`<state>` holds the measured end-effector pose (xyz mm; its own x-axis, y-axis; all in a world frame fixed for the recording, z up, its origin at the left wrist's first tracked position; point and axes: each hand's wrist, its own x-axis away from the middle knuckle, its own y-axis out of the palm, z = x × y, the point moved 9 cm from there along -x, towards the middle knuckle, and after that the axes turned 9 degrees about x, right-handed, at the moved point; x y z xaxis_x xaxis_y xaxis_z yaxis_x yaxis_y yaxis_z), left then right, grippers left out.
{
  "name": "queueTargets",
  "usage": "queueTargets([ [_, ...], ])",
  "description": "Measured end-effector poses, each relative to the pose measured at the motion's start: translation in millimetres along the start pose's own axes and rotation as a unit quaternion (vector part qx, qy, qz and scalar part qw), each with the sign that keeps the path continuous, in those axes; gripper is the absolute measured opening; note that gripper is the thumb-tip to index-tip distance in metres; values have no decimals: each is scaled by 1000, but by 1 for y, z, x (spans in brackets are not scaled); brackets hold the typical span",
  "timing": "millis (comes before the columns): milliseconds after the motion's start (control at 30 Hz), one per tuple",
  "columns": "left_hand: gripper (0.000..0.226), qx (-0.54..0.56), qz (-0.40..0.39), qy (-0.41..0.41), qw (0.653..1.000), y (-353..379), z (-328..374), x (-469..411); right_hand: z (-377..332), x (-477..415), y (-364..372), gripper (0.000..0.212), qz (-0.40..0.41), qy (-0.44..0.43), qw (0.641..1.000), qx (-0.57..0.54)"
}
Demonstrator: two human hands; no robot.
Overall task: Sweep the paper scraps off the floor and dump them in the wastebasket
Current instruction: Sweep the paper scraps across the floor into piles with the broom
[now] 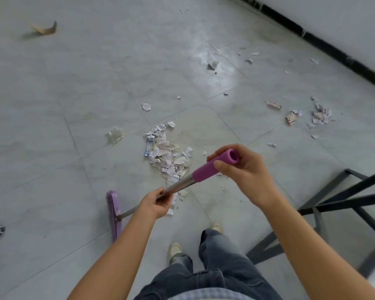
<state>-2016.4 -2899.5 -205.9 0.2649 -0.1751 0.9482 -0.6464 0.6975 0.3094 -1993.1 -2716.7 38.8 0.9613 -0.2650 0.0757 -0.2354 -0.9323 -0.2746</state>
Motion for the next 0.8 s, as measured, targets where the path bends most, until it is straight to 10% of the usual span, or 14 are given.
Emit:
queueTargets([
  [400, 27, 8, -27, -31, 999, 87, -104, -41, 40, -37, -118, 22, 76, 67, 995, 7],
  [800, 24, 136, -203, -33, 969, 274, -190, -23, -42, -85, -218, 22, 12, -112, 992, 48],
])
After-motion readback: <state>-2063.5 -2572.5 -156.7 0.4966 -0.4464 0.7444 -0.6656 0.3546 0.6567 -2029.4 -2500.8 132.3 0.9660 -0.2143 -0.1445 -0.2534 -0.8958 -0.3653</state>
